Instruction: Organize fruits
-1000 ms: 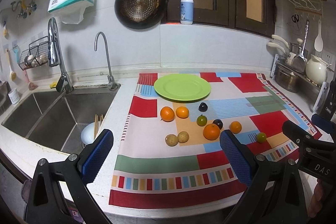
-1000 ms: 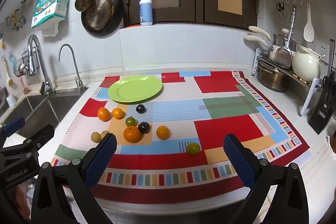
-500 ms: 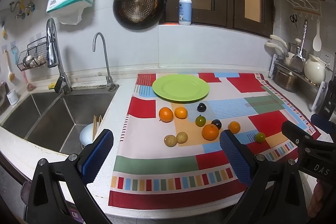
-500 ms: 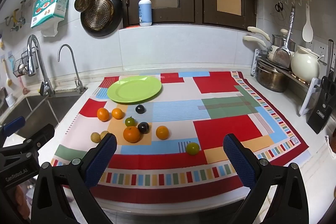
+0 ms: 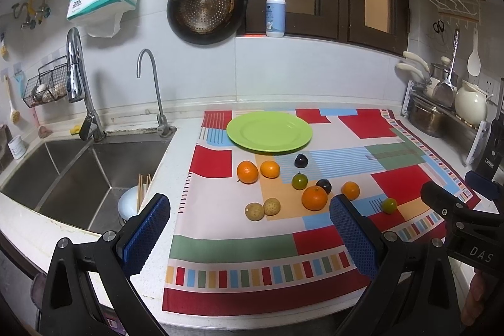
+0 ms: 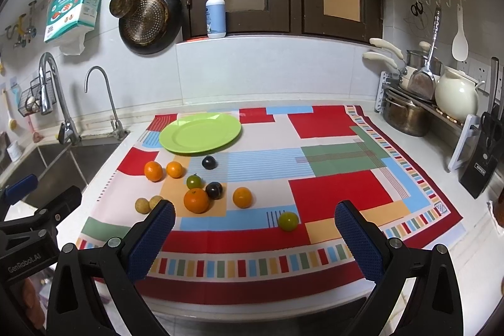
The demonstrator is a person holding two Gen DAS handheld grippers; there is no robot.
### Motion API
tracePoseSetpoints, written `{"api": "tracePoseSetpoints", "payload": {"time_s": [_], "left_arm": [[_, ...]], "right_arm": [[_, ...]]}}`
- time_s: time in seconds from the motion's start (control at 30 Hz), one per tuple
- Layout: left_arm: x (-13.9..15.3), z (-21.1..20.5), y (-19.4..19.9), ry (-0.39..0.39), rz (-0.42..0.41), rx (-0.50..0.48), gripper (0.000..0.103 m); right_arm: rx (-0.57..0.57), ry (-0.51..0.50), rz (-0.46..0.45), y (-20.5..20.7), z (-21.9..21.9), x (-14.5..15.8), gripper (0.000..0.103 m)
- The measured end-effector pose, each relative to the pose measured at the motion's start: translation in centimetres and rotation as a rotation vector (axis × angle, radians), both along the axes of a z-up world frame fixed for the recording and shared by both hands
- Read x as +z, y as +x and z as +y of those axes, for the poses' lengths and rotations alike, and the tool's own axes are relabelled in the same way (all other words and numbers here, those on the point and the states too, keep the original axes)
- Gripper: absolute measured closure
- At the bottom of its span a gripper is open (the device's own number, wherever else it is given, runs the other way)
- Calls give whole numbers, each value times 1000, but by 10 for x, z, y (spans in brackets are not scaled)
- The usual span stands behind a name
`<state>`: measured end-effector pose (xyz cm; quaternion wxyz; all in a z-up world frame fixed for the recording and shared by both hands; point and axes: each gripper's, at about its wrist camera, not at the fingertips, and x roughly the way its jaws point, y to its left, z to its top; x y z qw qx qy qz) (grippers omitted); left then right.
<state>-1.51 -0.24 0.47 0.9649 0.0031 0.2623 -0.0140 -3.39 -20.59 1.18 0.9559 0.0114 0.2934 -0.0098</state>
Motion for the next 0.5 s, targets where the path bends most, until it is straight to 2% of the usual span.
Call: {"api": "tracePoseSetpoints", "payload": {"time_s": [0.5], "left_arm": [[-12, 9, 18, 3, 41, -9, 0]], "right_arm": [[-16, 1, 50, 16, 8, -9, 1]]}}
